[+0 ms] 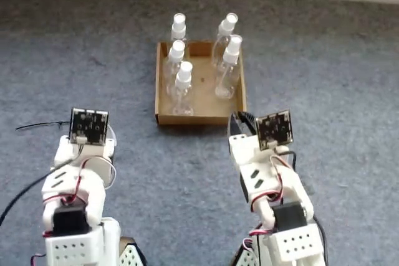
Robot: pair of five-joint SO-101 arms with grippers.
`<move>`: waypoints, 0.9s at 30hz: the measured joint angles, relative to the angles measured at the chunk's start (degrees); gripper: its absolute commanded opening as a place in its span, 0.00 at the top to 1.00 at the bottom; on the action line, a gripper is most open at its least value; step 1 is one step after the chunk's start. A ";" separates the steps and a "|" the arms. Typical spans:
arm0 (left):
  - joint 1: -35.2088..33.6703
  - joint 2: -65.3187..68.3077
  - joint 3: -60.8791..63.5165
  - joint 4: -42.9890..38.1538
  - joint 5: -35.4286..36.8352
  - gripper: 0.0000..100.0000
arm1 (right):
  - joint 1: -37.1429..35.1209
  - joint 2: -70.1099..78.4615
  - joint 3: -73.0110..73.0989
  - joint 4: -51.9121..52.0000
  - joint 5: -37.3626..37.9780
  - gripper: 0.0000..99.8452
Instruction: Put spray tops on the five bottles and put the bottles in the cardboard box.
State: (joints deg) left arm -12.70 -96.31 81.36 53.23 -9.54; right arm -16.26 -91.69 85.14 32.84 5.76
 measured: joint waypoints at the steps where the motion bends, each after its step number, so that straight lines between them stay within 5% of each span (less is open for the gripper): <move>1: 0.09 -3.43 1.49 0.70 0.00 0.88 | 0.00 -3.16 1.49 2.46 0.00 1.00; 7: 0.09 -6.59 7.38 1.76 0.00 0.88 | 0.70 -11.69 7.91 15.03 0.00 1.00; 14: 0.09 -7.74 14.42 2.90 0.00 0.88 | 7.47 -12.84 10.37 16.62 0.00 1.00; 23: 0.09 -7.21 14.68 21.36 0.00 0.89 | 12.66 -12.84 10.37 26.46 0.00 1.00; 27: 0.09 -7.21 14.68 22.86 0.00 0.89 | 12.92 -12.84 10.37 36.75 0.00 1.00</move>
State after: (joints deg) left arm -12.62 -103.52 96.04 76.09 -9.54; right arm -3.34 -104.53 95.52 69.58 5.76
